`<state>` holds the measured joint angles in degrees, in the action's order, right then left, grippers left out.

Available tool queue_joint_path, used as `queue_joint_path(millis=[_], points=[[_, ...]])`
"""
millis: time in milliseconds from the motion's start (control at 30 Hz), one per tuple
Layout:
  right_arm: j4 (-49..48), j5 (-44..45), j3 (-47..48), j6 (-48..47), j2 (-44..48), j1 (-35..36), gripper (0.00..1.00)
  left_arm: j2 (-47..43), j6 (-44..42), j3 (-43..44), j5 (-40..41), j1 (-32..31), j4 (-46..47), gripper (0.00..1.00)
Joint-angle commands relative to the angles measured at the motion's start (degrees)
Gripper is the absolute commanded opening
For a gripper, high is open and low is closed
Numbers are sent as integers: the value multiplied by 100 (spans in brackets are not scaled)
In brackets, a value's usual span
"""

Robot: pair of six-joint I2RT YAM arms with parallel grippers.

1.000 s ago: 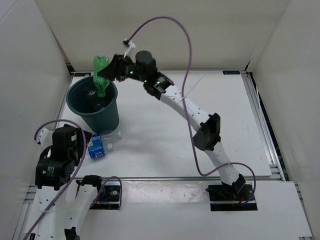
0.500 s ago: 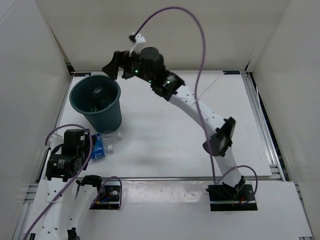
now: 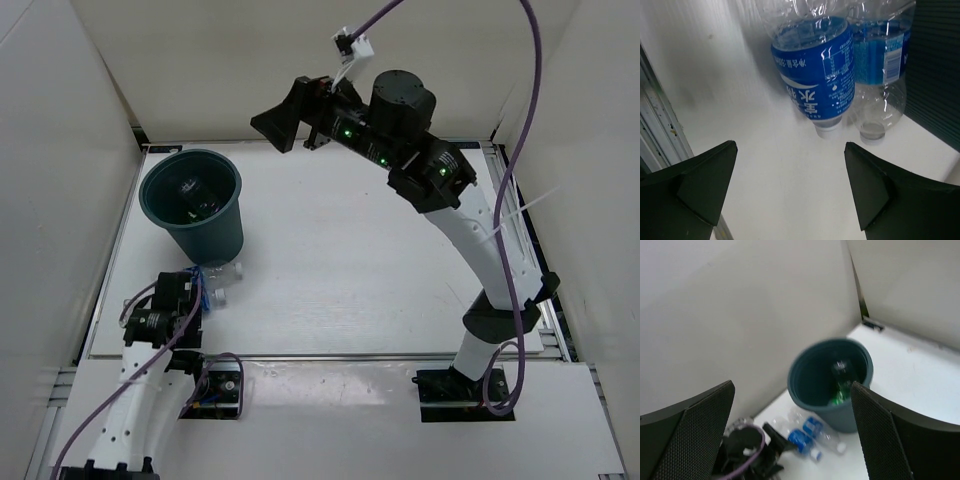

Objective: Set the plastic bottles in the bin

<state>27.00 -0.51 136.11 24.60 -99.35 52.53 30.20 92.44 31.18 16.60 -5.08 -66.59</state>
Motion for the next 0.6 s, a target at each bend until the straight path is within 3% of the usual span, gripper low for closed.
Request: queue_joint_path(millis=[0,400,467,500,567], points=[[674,-72,-111,-236,47,11,100,451,476,-15,554,-19,427,100],[1782,-63,-129,-184,970,-226,100,892,301,-1008,449,297,1824,100],[1922,-63,-129,-184,970,-226,100,892,248,-1122,449,455,1904,87],[1992,-63,-129,-184,1022,-226,100,831,248,-1123,449,508,1904,73],[1993,-11,-129,-289,1023,-226,100,830,248,-1071,397,578,1904,66]])
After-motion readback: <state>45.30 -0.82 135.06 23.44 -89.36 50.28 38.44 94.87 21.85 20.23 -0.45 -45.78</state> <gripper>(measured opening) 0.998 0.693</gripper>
